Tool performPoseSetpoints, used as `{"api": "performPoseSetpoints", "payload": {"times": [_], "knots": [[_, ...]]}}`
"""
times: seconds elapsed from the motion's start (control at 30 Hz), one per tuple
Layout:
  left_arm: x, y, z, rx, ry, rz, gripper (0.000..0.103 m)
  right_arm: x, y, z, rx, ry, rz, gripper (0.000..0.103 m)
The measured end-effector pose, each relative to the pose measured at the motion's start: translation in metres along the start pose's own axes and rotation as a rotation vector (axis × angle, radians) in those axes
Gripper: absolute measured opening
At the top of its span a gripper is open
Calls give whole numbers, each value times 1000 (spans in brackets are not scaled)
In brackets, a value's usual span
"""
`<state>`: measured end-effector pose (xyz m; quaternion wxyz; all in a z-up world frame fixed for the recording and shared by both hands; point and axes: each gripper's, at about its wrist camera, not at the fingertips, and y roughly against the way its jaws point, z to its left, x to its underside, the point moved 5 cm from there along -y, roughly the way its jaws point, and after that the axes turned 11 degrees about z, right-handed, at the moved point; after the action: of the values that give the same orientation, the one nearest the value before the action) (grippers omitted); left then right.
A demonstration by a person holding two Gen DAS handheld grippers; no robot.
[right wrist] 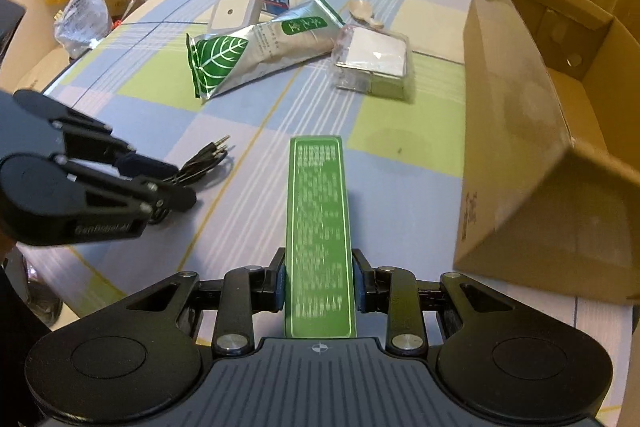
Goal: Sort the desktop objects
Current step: 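Grasp the black audio cable with the left tool while the right tool holds the green box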
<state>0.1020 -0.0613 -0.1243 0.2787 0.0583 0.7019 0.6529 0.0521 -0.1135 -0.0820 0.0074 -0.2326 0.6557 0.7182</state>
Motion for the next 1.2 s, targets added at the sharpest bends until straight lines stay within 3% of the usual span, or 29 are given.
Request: {"api": "performPoseSetpoints", "payload": {"times": [0.17, 0.63, 0.77, 0.87, 0.93, 1.2], "knots": [[3, 0, -4, 10, 27, -20, 20, 0, 1, -2, 17, 12, -7, 37], [1, 0, 4, 47, 98, -41, 20, -10, -11, 0, 31, 40, 10, 38], [0, -1, 8, 47, 122, -36, 15, -14, -13, 1, 28, 50, 18, 38], [0, -1, 10, 52, 133, -35, 14, -16, -15, 3, 16, 53, 30, 36], [0, -1, 9, 48, 132, -37, 14, -17, -16, 3, 4, 48, 34, 28], [2, 5, 7, 33, 146, -25, 11, -14, -9, 7, 11, 46, 30, 28]]}}
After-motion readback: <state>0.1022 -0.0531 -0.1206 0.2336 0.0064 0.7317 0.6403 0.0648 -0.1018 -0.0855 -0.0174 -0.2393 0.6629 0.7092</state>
